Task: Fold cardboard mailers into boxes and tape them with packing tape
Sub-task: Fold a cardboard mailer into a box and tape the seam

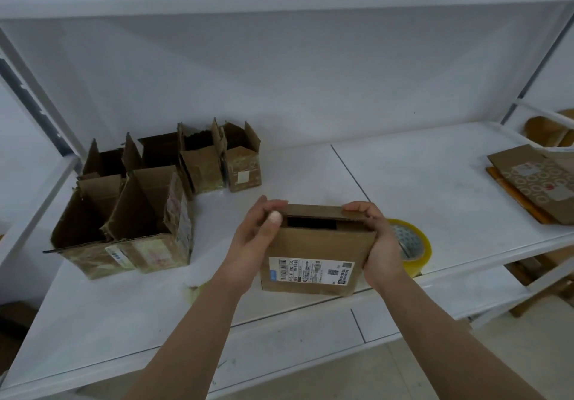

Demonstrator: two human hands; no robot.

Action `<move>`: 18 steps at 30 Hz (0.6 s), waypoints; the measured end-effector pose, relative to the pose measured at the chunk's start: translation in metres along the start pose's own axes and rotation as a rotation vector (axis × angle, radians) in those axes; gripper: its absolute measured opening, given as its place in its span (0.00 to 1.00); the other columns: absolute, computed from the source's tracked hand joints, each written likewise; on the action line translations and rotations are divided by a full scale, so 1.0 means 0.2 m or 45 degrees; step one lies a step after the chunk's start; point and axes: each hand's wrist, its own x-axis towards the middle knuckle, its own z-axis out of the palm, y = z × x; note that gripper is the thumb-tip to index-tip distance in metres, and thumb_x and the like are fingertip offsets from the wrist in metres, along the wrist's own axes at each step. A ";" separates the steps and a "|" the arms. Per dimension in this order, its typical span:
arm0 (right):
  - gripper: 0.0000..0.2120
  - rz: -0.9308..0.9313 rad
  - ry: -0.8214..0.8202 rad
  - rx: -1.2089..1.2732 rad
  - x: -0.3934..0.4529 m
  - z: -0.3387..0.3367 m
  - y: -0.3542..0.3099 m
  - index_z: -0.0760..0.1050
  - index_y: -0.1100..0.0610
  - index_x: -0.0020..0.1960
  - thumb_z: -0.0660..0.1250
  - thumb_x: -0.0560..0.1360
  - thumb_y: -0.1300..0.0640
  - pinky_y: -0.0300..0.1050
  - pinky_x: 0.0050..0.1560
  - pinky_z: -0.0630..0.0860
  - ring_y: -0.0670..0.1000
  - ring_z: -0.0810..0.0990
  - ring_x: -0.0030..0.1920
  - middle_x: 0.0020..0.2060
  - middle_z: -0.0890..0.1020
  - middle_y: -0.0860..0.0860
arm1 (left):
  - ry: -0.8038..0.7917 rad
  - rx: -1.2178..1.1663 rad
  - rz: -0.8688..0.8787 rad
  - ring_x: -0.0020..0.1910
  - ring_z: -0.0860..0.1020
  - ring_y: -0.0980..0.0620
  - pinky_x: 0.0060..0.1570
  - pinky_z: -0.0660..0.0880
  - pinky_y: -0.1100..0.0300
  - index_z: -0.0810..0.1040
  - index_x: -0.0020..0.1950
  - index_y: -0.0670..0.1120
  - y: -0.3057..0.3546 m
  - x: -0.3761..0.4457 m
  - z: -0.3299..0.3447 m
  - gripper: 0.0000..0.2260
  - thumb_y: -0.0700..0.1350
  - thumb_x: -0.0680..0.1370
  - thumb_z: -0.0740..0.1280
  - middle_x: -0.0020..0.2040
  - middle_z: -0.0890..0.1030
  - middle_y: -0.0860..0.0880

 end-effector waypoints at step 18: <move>0.05 0.017 -0.118 -0.268 0.00 -0.05 -0.02 0.74 0.55 0.49 0.62 0.79 0.63 0.39 0.35 0.75 0.48 0.75 0.42 0.44 0.77 0.52 | -0.234 1.826 0.139 0.78 0.39 0.47 0.73 0.42 0.41 0.41 0.79 0.57 0.09 0.12 0.19 0.30 0.64 0.77 0.36 0.80 0.43 0.53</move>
